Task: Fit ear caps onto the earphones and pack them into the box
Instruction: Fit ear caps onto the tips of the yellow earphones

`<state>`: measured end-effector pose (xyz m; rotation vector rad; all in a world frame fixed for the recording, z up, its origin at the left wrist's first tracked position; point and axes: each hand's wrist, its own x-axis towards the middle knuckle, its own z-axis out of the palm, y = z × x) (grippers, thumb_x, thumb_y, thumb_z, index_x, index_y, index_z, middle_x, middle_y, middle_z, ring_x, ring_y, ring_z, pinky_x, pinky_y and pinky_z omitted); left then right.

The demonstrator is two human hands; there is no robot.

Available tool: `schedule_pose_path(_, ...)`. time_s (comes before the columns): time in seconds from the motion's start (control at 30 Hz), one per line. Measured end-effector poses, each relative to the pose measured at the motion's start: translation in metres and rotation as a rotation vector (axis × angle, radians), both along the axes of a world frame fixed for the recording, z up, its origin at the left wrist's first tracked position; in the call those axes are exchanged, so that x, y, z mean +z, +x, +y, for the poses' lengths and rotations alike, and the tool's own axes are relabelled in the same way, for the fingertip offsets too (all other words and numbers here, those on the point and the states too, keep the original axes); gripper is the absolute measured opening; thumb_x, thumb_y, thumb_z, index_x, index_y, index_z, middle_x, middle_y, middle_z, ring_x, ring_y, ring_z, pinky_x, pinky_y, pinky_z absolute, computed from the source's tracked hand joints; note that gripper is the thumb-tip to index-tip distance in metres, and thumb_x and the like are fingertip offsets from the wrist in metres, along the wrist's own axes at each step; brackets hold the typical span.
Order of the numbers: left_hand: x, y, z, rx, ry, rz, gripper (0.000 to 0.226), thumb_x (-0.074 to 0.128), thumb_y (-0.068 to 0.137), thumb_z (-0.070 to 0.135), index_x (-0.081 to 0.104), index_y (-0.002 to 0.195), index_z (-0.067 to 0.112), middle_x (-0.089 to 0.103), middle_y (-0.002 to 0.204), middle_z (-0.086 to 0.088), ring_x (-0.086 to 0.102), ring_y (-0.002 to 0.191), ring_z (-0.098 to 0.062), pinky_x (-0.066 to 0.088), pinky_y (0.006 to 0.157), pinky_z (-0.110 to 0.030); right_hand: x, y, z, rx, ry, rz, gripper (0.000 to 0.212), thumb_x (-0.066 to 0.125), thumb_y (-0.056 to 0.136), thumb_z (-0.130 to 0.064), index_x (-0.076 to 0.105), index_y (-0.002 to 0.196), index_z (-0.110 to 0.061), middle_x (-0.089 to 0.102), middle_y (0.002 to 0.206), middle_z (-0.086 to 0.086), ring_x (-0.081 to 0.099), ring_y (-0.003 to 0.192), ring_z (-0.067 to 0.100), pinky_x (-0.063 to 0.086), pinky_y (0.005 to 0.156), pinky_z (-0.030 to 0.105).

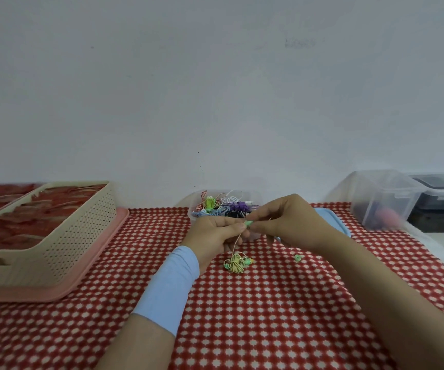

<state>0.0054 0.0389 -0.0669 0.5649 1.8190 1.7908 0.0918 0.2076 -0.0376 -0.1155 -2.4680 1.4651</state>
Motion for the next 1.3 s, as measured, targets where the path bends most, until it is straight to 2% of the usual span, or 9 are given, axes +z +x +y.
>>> schedule_pose_path(0.17, 0.002, 0.000, 0.001, -0.020, 0.008, -0.030, 0.013, 0.064, 0.093, 0.012, 0.074, 0.099, 0.007, 0.074, 0.081, -0.004, 0.064, 0.072, -0.013, 0.053, 0.077, -0.028, -0.002, -0.001, -0.001, -0.029, 0.120, 0.057, 0.010, 0.084, 0.082, -0.013, 0.083, 0.085, -0.022, 0.077, 0.071, -0.002, 0.060, 0.049, 0.008, 0.050, 0.055, 0.019)
schedule_pose_path(0.37, 0.001, -0.002, -0.002, -0.052, 0.048, -0.108, 0.013, 0.063, 0.093, 0.012, 0.074, 0.098, 0.007, 0.073, 0.080, -0.004, 0.064, 0.073, -0.014, 0.052, 0.076, -0.028, -0.006, -0.001, -0.003, -0.022, -0.032, 0.108, 0.005, 0.082, 0.082, -0.006, 0.081, 0.085, -0.011, 0.075, 0.070, 0.000, 0.055, 0.043, 0.008, 0.043, 0.045, 0.015)
schedule_pose_path(0.57, -0.001, -0.002, -0.001, -0.044, 0.049, -0.133, 0.011, 0.063, 0.093, 0.011, 0.073, 0.095, 0.007, 0.073, 0.080, -0.005, 0.065, 0.070, -0.012, 0.054, 0.070, -0.023, -0.011, -0.004, -0.005, 0.016, -0.007, 0.093, 0.007, 0.080, 0.086, -0.010, 0.082, 0.085, -0.016, 0.076, 0.075, 0.003, 0.061, 0.052, 0.026, 0.054, 0.050, 0.029)
schedule_pose_path(0.63, -0.001, -0.001, -0.001, -0.049, 0.047, -0.129, 0.012, 0.062, 0.094, 0.010, 0.073, 0.096, 0.008, 0.073, 0.080, -0.005, 0.065, 0.070, -0.012, 0.054, 0.070, -0.023, -0.010, -0.003, -0.004, 0.016, -0.003, 0.092, 0.005, 0.081, 0.086, -0.011, 0.082, 0.086, -0.016, 0.076, 0.075, 0.003, 0.061, 0.052, 0.024, 0.054, 0.050, 0.028)
schedule_pose_path(0.8, 0.001, -0.003, -0.005, -0.064, 0.056, -0.027, 0.014, 0.061, 0.093, 0.007, 0.073, 0.099, 0.012, 0.074, 0.086, -0.005, 0.066, 0.083, -0.017, 0.054, 0.085, -0.032, -0.003, 0.002, -0.001, 0.043, -0.139, 0.030, 0.020, 0.074, 0.091, -0.013, 0.079, 0.109, -0.020, 0.079, 0.092, 0.008, 0.066, 0.056, 0.020, 0.044, 0.043, 0.025)
schedule_pose_path(0.9, 0.002, -0.004, -0.008, -0.058, 0.056, 0.047, 0.012, 0.065, 0.091, 0.008, 0.074, 0.097, 0.013, 0.076, 0.091, -0.008, 0.068, 0.091, -0.022, 0.055, 0.091, -0.036, -0.002, 0.001, 0.001, 0.041, -0.257, -0.032, 0.021, 0.077, 0.087, -0.011, 0.080, 0.107, -0.015, 0.078, 0.090, 0.016, 0.065, 0.058, 0.019, 0.043, 0.046, 0.027)
schedule_pose_path(1.03, 0.002, -0.004, -0.008, -0.058, 0.024, 0.130, 0.012, 0.070, 0.087, 0.010, 0.075, 0.097, 0.014, 0.077, 0.092, -0.006, 0.073, 0.093, -0.017, 0.055, 0.090, -0.032, -0.002, 0.000, 0.002, 0.029, -0.368, -0.138, 0.017, 0.082, 0.078, -0.012, 0.081, 0.095, -0.009, 0.075, 0.087, 0.018, 0.063, 0.058, 0.015, 0.040, 0.049, 0.024)
schedule_pose_path(1.17, 0.004, -0.002, -0.008, -0.077, -0.017, 0.284, 0.016, 0.071, 0.085, 0.006, 0.075, 0.100, 0.010, 0.077, 0.087, -0.001, 0.073, 0.088, -0.011, 0.054, 0.085, -0.021, -0.001, 0.000, 0.004, 0.087, -0.415, -0.229, 0.028, 0.083, 0.066, -0.021, 0.082, 0.091, -0.007, 0.074, 0.096, 0.024, 0.062, 0.057, 0.012, 0.038, 0.046, 0.020)
schedule_pose_path(1.3, 0.008, 0.001, -0.007, -0.110, 0.001, 0.292, 0.016, 0.070, 0.085, 0.003, 0.074, 0.101, 0.007, 0.077, 0.083, -0.001, 0.074, 0.083, -0.010, 0.053, 0.076, -0.015, 0.002, 0.001, 0.011, 0.142, -0.411, -0.279, 0.032, 0.084, 0.063, -0.024, 0.083, 0.092, -0.010, 0.076, 0.100, 0.021, 0.068, 0.063, 0.013, 0.043, 0.044, 0.019)
